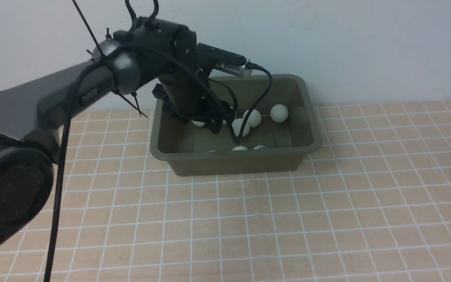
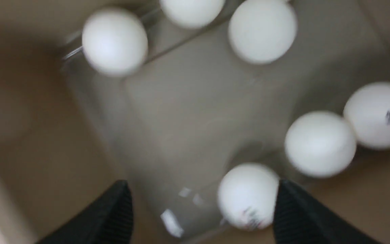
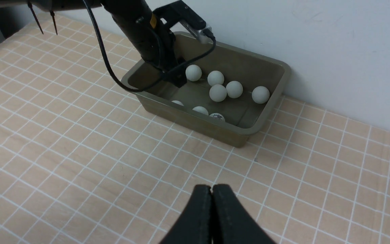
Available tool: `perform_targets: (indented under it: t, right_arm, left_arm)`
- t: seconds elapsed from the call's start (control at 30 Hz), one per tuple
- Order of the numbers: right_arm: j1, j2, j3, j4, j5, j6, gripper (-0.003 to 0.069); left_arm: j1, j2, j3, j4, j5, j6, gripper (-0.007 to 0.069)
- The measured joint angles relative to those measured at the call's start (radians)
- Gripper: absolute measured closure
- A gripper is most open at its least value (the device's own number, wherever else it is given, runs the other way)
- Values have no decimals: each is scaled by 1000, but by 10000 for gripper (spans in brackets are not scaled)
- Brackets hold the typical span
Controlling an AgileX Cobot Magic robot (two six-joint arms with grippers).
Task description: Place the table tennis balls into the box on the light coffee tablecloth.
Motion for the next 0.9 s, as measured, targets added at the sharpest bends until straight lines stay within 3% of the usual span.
perform_targets:
  t: [0.03,0.17,0.3,0.5,0.67,0.9]
  right_arm:
    - [0,0,0,-5,0,-4,677]
    - [0,-5,37,-71,-3,-36,677]
    - [0,-38,136,-129,-5,-45,677]
    - [0,-146,299,-145,-138,-44,677]
    - [0,-245,471,-145,-322,0,677]
    - [0,-266,624,-145,-428,8,677]
  left_arm:
    - [0,-16,-3,14,26,0,236]
    - [1,-142,-5,77,98,0,528]
    - [1,-291,4,73,99,21,673]
    - [1,-585,201,9,-16,87,693]
    - [1,-916,661,6,-234,102,693]
    - [1,-1236,1114,6,-446,69,693]
